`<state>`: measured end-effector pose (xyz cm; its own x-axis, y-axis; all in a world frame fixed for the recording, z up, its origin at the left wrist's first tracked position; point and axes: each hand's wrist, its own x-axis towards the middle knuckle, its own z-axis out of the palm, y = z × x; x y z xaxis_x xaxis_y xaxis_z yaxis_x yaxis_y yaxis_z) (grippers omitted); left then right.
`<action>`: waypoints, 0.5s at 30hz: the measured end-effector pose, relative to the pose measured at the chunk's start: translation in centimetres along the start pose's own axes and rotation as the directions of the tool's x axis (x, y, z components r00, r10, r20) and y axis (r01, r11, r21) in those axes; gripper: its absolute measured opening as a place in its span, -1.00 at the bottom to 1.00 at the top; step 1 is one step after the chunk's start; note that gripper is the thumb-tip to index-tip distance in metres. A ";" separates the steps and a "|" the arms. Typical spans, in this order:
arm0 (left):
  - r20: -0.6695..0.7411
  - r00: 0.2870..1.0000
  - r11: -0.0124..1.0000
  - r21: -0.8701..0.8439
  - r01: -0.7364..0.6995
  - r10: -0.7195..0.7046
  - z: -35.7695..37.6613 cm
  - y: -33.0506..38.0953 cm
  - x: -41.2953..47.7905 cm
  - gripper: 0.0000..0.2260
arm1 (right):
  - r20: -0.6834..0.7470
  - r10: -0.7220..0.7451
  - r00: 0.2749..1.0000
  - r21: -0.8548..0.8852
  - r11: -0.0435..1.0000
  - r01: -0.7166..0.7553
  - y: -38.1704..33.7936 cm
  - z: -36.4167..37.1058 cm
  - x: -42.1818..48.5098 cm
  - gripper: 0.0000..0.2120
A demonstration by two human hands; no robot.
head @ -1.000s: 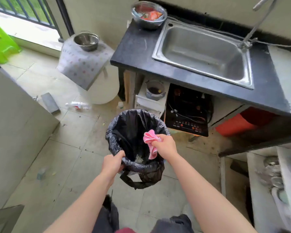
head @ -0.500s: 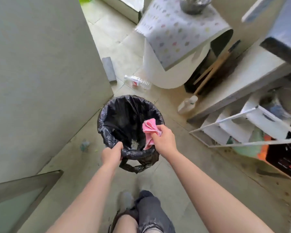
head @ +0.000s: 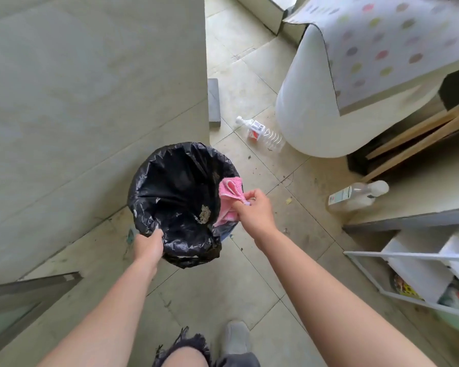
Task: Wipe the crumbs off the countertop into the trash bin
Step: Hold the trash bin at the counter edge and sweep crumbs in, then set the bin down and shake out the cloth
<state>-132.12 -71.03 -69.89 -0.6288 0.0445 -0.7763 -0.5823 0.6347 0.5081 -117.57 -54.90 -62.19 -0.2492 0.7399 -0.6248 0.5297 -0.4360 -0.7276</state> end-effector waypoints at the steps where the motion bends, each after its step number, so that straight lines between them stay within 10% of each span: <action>1: -0.024 1.000 0.999 0.030 0.021 -0.021 -0.3 0.3 -0.4 -0.61 | 0.003 0.011 1.000 0.023 1.000 -0.012 -0.5 -0.2 -0.6 -0.85; 6: -0.070 0.994 0.964 0.261 -0.059 0.080 -2.0 4.5 -8.6 -0.47 | 0.022 0.029 0.999 0.094 0.995 -0.031 -4.4 -3.9 -6.7 -0.85; 10: 0.199 0.941 0.902 0.287 -0.323 0.274 -3.2 10.3 -21.0 -0.88 | -0.001 0.033 0.999 0.146 0.989 -0.033 -9.5 -9.7 -15.2 -0.86; 15: 0.477 0.815 0.901 0.099 -0.423 0.329 -4.3 15.2 -38.7 -0.89 | -0.096 0.024 0.995 0.205 0.979 -0.004 -13.8 -18.2 -28.7 -0.82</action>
<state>-118.84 -66.46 -30.49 -0.4580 0.6138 -0.6431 -0.2076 0.6296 0.7487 -102.99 -60.84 -29.02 -0.1573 0.7752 -0.6118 0.3528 -0.5346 -0.7680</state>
